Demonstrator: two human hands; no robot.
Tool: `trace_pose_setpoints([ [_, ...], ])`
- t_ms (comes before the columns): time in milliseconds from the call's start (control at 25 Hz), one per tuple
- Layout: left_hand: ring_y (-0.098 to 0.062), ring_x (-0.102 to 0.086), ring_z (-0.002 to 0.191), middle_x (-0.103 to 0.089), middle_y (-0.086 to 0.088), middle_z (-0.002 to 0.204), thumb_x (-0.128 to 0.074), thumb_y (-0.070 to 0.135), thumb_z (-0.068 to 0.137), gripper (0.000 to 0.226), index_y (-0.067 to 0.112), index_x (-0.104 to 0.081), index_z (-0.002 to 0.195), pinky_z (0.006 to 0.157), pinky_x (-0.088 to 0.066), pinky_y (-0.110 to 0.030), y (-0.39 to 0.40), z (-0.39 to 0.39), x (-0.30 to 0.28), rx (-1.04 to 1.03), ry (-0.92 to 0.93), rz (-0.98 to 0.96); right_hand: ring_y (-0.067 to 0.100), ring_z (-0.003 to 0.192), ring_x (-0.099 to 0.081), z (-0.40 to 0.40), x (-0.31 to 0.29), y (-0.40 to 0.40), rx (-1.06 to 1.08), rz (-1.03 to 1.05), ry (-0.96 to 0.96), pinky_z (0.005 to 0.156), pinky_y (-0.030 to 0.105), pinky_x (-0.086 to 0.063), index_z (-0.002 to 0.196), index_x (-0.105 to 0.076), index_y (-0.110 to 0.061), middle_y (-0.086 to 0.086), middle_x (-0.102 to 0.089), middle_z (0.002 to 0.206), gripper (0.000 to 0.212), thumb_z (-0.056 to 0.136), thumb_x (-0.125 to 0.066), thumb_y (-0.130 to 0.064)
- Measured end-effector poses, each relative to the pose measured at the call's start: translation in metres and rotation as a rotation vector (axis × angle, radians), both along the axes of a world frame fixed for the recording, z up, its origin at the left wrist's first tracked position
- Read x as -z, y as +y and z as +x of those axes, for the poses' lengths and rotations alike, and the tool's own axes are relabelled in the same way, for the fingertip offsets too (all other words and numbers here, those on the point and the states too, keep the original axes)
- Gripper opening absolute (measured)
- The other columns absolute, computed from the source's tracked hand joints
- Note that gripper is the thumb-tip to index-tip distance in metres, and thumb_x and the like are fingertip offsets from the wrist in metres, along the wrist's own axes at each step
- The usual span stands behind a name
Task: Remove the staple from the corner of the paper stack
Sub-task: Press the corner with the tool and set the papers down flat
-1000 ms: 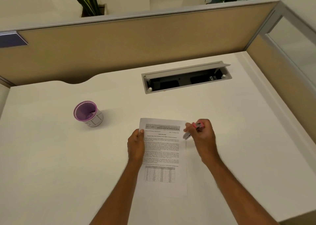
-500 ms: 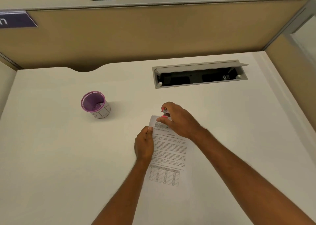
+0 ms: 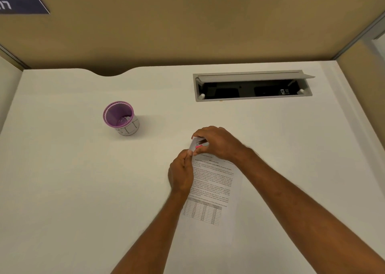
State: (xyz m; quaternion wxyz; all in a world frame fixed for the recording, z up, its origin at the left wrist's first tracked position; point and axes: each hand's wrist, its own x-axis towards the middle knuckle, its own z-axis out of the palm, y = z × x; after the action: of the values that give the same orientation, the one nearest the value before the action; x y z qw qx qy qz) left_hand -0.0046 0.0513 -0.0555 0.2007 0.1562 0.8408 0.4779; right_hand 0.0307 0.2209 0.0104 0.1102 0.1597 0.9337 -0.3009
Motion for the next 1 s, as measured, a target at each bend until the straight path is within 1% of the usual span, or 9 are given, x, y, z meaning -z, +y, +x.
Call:
trace_pose_setpoints([
  [200, -0.020, -0.067, 0.074, -0.073, -0.005, 0.085, -0.046, 0.028, 0.109, 0.032, 0.010, -0.069, 0.096, 0.069, -0.057, -0.032, -0.001, 0.000, 0.001, 0.010, 0.004, 0.000, 0.018, 0.101, -0.063, 0.002, 0.002, -0.005, 0.028, -0.008, 0.047, 0.091, 0.038, -0.051, 0.119, -0.068, -0.018, 0.000, -0.073, 0.116, 0.043, 0.089, -0.073, -0.048],
  [320, -0.014, -0.064, 0.073, -0.070, 0.000, 0.084, -0.046, 0.029, 0.108, 0.031, 0.011, -0.069, 0.097, 0.067, -0.053, -0.022, -0.001, 0.000, 0.002, 0.014, 0.015, -0.014, 0.016, 0.093, -0.062, 0.003, 0.003, -0.006, 0.039, -0.010, 0.065, 0.086, 0.036, -0.050, 0.110, -0.069, -0.017, -0.001, -0.073, 0.107, 0.036, 0.090, -0.072, -0.047],
  [400, -0.014, -0.064, 0.072, -0.070, 0.001, 0.085, -0.046, 0.030, 0.108, 0.031, 0.011, -0.069, 0.097, 0.066, -0.052, -0.020, -0.001, -0.001, 0.005, 0.013, 0.021, -0.026, 0.016, 0.090, -0.061, 0.004, 0.005, -0.008, 0.050, -0.007, 0.081, 0.085, 0.036, -0.048, 0.106, -0.069, -0.018, -0.002, -0.073, 0.102, 0.031, 0.091, -0.071, -0.045],
  [560, -0.019, -0.066, 0.075, -0.070, 0.000, 0.085, -0.047, 0.032, 0.108, 0.033, 0.010, -0.069, 0.097, 0.075, -0.058, -0.037, 0.000, -0.003, 0.009, 0.010, 0.008, -0.044, 0.016, 0.085, -0.061, 0.005, 0.010, -0.011, 0.110, 0.002, 0.138, 0.086, 0.041, -0.047, 0.095, -0.070, -0.019, -0.005, -0.072, 0.091, 0.022, 0.092, -0.070, -0.041],
  [680, -0.021, -0.068, 0.076, -0.073, -0.001, 0.085, -0.046, 0.035, 0.108, 0.035, 0.013, -0.068, 0.094, 0.072, -0.058, -0.037, 0.000, -0.003, 0.009, 0.017, 0.016, -0.048, 0.015, 0.087, -0.061, 0.007, 0.015, -0.014, 0.134, 0.019, 0.169, 0.089, 0.044, -0.048, 0.100, -0.071, -0.022, -0.007, -0.072, 0.095, 0.022, 0.093, -0.068, -0.042],
  [800, -0.014, -0.067, 0.072, -0.072, 0.002, 0.083, -0.043, 0.038, 0.109, 0.035, 0.018, -0.067, 0.093, 0.067, -0.057, -0.031, 0.000, -0.004, 0.007, 0.018, 0.004, -0.048, 0.016, 0.103, -0.061, 0.012, 0.017, -0.018, 0.178, 0.001, 0.199, 0.097, 0.045, -0.049, 0.119, -0.065, -0.023, -0.004, -0.070, 0.115, 0.034, 0.094, -0.065, -0.046],
  [880, -0.011, -0.065, 0.068, -0.070, 0.004, 0.080, -0.041, 0.038, 0.109, 0.034, 0.021, -0.063, 0.089, 0.062, -0.055, -0.027, -0.001, -0.005, 0.005, 0.027, -0.014, -0.027, 0.014, 0.111, -0.062, 0.022, 0.017, -0.016, 0.340, -0.028, 0.306, 0.098, 0.037, -0.051, 0.128, -0.060, -0.023, -0.002, -0.066, 0.126, 0.045, 0.093, -0.066, -0.050],
  [960, -0.011, -0.063, 0.064, -0.069, 0.005, 0.078, -0.041, 0.037, 0.109, 0.034, 0.023, -0.059, 0.085, 0.057, -0.053, -0.023, -0.003, -0.006, 0.003, 0.029, -0.046, 0.013, 0.007, 0.111, -0.062, 0.045, 0.016, -0.014, 0.626, -0.060, 0.465, 0.092, 0.025, -0.054, 0.129, -0.056, -0.026, -0.003, -0.061, 0.128, 0.044, 0.093, -0.067, -0.049],
  [1000, -0.008, -0.061, 0.063, -0.067, 0.007, 0.077, -0.041, 0.036, 0.109, 0.034, 0.024, -0.057, 0.083, 0.055, -0.050, -0.018, -0.004, -0.006, 0.001, 0.027, -0.058, 0.031, 0.005, 0.111, -0.060, 0.062, 0.018, -0.013, 0.764, -0.044, 0.515, 0.090, 0.023, -0.055, 0.128, -0.054, -0.027, -0.002, -0.059, 0.127, 0.041, 0.095, -0.066, -0.048],
])
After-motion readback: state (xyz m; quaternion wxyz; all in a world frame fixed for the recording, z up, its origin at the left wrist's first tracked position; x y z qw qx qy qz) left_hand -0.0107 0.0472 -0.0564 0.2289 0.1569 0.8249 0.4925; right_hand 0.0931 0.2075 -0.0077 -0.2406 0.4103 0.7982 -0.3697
